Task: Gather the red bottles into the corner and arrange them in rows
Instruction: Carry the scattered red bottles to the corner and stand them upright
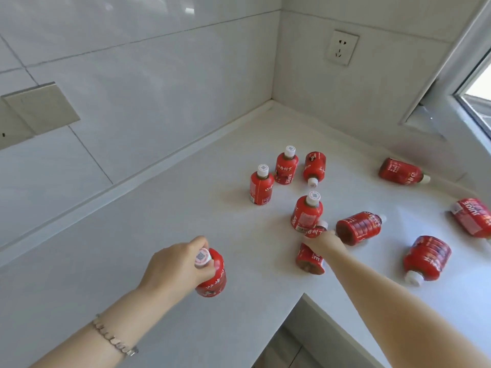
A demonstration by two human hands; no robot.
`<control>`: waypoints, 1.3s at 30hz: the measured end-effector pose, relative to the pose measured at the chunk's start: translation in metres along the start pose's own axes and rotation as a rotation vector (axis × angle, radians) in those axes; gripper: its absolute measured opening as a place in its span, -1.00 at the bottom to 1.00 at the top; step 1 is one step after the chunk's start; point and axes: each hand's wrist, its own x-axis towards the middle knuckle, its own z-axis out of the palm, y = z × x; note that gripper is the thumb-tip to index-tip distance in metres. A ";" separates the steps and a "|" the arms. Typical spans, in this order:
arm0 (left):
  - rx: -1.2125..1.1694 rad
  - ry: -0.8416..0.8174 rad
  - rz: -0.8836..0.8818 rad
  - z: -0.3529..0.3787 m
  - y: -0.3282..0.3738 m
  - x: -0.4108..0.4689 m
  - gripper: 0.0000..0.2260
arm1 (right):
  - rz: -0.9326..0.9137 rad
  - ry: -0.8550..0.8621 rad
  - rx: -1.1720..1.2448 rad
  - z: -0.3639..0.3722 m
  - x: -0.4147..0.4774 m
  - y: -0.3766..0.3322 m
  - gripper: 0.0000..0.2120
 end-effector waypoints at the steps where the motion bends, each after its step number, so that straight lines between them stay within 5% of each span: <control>1: -0.013 0.001 -0.019 0.003 -0.001 0.001 -0.85 | 0.044 -0.026 0.105 0.001 0.003 0.003 -0.33; 7: -0.084 0.008 -0.120 0.019 -0.013 -0.003 -0.87 | 0.016 -0.052 0.328 0.006 -0.002 0.027 -0.33; 12: -0.197 0.065 -0.253 0.023 -0.044 -0.031 -0.93 | -0.279 -0.141 0.310 0.021 -0.057 0.017 -0.39; 17: -0.267 0.130 -0.383 0.014 -0.097 -0.095 -0.93 | -0.592 -0.353 0.030 0.073 -0.136 -0.036 -0.32; 27: -0.358 0.432 -0.751 -0.024 -0.295 -0.303 -0.92 | -1.008 -0.636 -0.248 0.292 -0.367 -0.102 -0.34; 39: -0.395 0.566 -0.942 -0.067 -0.556 -0.484 -0.89 | -1.076 -0.737 -0.483 0.537 -0.606 -0.145 -0.54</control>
